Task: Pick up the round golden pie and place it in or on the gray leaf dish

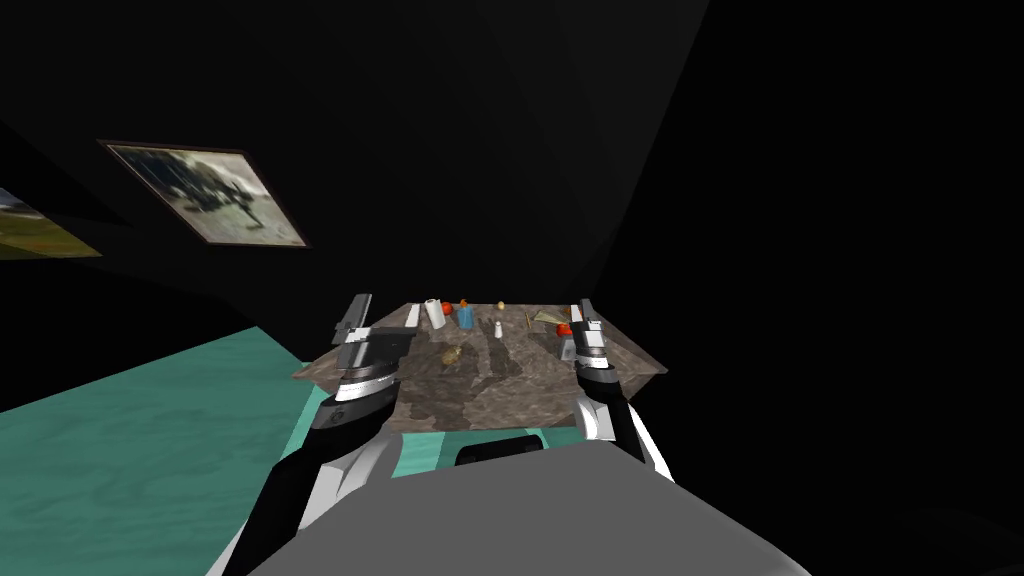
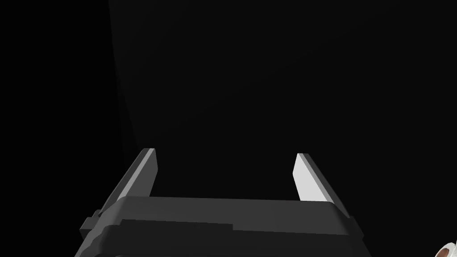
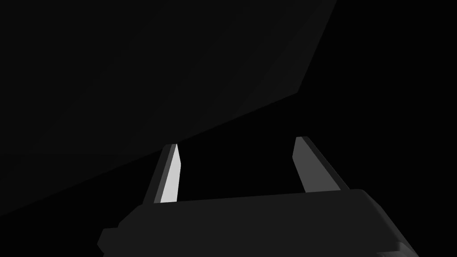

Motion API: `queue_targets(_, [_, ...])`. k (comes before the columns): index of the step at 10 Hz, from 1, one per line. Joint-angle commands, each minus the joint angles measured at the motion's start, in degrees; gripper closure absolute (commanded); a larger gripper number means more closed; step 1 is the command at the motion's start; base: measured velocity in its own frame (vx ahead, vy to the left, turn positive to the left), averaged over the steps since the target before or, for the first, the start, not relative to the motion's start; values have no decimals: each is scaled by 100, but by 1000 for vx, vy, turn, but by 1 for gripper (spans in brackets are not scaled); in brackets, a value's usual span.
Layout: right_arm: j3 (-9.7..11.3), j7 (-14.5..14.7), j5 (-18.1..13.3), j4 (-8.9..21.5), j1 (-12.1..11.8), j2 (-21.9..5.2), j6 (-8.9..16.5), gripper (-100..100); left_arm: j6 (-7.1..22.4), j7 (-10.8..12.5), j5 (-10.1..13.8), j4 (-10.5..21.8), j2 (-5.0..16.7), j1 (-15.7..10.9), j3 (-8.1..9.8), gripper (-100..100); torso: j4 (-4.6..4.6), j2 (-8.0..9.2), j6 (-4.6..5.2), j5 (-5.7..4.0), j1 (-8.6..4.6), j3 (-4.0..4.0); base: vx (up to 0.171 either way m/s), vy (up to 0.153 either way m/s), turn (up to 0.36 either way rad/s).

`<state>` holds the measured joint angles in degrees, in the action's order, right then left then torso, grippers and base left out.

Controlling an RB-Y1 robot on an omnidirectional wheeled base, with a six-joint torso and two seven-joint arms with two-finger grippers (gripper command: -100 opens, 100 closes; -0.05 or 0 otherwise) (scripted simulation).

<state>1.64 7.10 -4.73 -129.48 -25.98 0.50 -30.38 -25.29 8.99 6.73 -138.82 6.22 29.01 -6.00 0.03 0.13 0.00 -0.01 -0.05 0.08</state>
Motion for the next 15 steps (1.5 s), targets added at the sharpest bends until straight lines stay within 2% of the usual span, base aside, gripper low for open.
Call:
queue_targets(1, [0,0,0,0,0,0,0,0,286,59,2,-14,108,-30,-102,-100,0,0,0,0,0,0,-29,-16,-62])
queue_targets(4, [0,0,0,0,0,0,0,0,762,194,30,-56,284,-111,-236,-100,0,-1,0,1,2,-1,-31,-10,-71])
queue_targets(5, [0,0,0,0,0,0,0,0,828,194,30,-56,284,-111,-236,-100,-1,-2,0,1,3,-1,-22,-8,-55])
queue_targets(6, [0,0,0,0,0,0,0,0,1047,266,43,-74,363,-160,-306,-100,-1,-4,0,1,3,-2,-25,-6,-91])
queue_targets(7, [0,0,0,0,0,0,0,0,1121,266,43,-74,363,-160,-306,-100,-1,-3,1,1,3,-2,-23,-2,-51])
queue_targets(8, [0,0,0,0,0,0,0,0,1365,341,54,-87,435,-214,-376,-100,-1,-3,-1,1,5,-2,-27,-4,-77])
queue_targets(9, [0,0,0,0,0,0,0,0,1429,341,54,-87,435,-214,-376,-100,-1,-3,1,1,5,-2,-25,-3,-54])
queue_targets(12, [0,0,0,0,0,0,0,0,1943,495,70,-99,562,-338,-517,-100,-1,-3,-1,2,7,-2,-26,0,-77])
queue_targets(15, [0,0,0,0,0,0,0,0,2431,573,74,-97,619,-408,-587,-100,-1,-5,1,2,8,-3,-23,4,-65])
